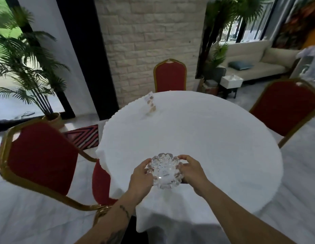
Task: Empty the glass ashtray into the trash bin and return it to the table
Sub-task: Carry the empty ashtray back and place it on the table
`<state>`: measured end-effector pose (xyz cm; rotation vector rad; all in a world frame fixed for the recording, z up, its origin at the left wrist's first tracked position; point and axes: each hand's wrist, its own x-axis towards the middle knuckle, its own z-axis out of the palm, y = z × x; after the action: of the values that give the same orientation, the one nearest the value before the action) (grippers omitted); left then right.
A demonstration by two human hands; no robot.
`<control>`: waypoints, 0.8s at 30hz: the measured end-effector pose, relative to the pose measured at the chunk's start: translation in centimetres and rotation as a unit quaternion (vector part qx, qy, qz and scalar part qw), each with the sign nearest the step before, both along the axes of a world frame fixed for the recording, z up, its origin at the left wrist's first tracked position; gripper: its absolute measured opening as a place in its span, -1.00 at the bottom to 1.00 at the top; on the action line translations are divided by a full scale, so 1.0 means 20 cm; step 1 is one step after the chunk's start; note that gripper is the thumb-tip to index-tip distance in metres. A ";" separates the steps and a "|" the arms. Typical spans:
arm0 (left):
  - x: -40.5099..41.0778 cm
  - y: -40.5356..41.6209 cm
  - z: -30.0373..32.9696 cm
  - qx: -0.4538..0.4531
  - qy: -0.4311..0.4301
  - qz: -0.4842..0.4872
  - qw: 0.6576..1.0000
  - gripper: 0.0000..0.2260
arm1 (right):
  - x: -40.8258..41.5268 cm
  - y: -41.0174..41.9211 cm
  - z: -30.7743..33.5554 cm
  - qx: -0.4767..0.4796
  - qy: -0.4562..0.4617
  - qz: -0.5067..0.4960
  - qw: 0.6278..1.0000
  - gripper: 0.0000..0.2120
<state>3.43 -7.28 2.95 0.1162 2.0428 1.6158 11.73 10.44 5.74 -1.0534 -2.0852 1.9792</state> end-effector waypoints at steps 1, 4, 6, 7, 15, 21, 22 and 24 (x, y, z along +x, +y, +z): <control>-0.03 0.08 -0.05 -0.006 -0.008 0.001 1.000 -0.49 | -0.02 0.08 -0.03 -0.008 -0.009 0.001 1.000 -0.78; -0.10 0.30 -0.19 -0.020 -0.035 0.011 0.999 -0.48 | -0.08 0.30 -0.09 -0.019 -0.038 0.010 0.999 -0.74; -0.12 0.44 -0.24 -0.036 -0.041 0.013 0.998 -0.49 | -0.12 0.42 -0.15 -0.023 -0.061 0.014 0.998 -0.66; -0.13 0.50 -0.27 -0.045 -0.039 0.013 0.998 -0.48 | -0.14 0.47 -0.18 -0.026 -0.073 0.016 0.997 -0.61; -0.11 0.80 -0.27 -0.102 -0.034 -0.021 0.994 -0.49 | -0.20 0.68 -0.35 -0.021 -0.126 0.019 0.992 -0.32; -0.16 0.89 -0.28 -0.121 -0.030 -0.040 0.991 -0.56 | -0.22 0.72 -0.35 0.005 -0.112 0.040 0.993 -0.61; -0.16 0.90 -0.29 -0.124 -0.032 -0.038 0.991 -0.57 | -0.22 0.72 -0.34 0.016 -0.113 0.043 0.992 -0.68; -0.16 0.91 -0.33 -0.134 -0.024 -0.031 0.990 -0.52 | -0.22 0.72 -0.34 0.028 -0.106 0.048 0.993 -0.64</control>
<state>0.30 10.84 -3.65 0.0440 2.1749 1.2815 7.39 24.81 -0.97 -1.2233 -2.3231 1.9132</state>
